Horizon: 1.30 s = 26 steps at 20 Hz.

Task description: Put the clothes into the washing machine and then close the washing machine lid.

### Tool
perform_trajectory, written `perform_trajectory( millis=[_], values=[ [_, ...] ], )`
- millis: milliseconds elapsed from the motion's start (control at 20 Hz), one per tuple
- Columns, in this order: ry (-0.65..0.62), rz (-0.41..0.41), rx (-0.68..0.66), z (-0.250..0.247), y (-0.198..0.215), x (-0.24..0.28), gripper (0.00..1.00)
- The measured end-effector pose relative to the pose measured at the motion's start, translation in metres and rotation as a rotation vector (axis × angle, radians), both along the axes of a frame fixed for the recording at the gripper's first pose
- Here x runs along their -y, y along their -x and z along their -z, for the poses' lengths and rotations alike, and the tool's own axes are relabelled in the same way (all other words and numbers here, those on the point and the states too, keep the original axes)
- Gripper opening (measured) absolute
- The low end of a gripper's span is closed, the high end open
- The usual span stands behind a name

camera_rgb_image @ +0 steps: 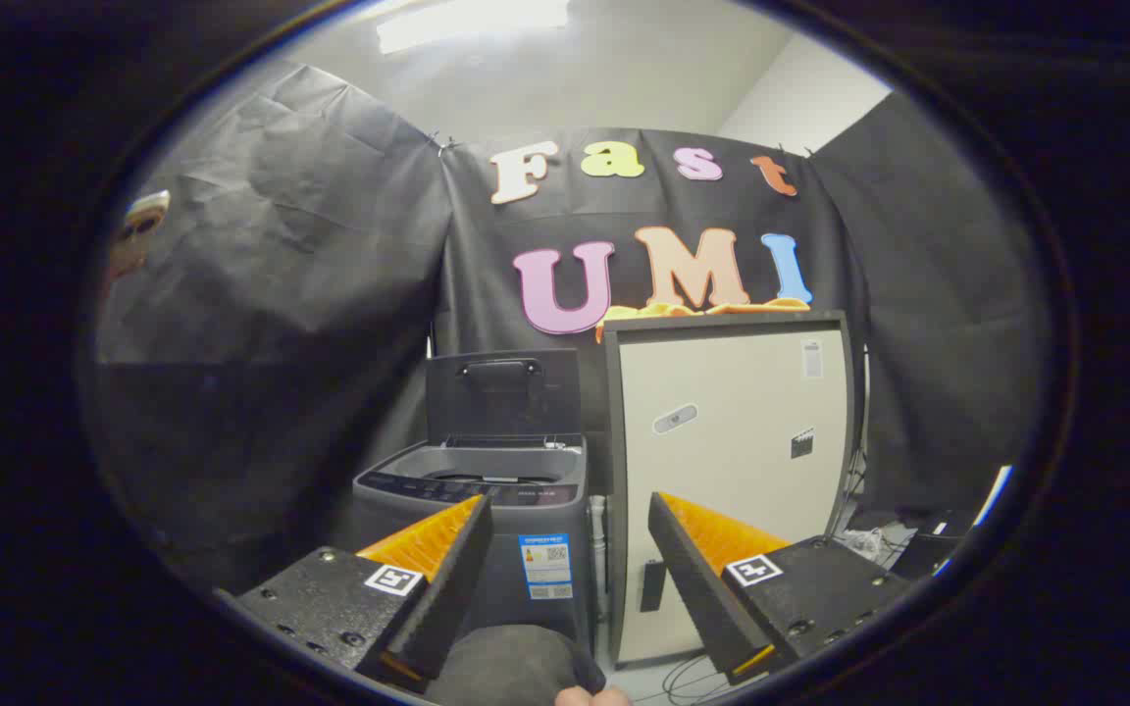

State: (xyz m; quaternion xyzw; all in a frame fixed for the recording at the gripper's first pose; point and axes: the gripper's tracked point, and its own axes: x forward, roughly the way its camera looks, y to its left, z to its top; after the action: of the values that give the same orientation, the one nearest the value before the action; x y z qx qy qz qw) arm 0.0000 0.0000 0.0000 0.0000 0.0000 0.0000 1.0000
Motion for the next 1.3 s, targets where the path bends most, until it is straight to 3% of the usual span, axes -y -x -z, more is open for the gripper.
perform_trajectory(
  millis=[1300],
  values=[
    [0.001,0.004,-0.023,0.0077,-0.0012,0.0019,0.97]
  ],
)
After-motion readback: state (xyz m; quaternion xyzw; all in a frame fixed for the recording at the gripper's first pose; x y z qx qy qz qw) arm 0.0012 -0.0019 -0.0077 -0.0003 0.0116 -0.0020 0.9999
